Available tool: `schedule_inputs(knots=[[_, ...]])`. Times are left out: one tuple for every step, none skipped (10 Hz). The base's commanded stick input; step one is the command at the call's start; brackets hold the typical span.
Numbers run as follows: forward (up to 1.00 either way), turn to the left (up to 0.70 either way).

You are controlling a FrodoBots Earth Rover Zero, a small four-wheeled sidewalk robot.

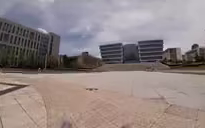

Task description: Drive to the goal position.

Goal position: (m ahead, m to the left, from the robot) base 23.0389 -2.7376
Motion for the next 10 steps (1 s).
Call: schedule_inputs(knots=[[0.70, 0.00], [0.70, 0.00], [0.70, 0.00], [0.70, 0.00], [0.70, 0.00], [0.70, 0.00], [0.70, 0.00], [0.70, 0.00], [0.70, 0.00], [0.70, 0.00]])
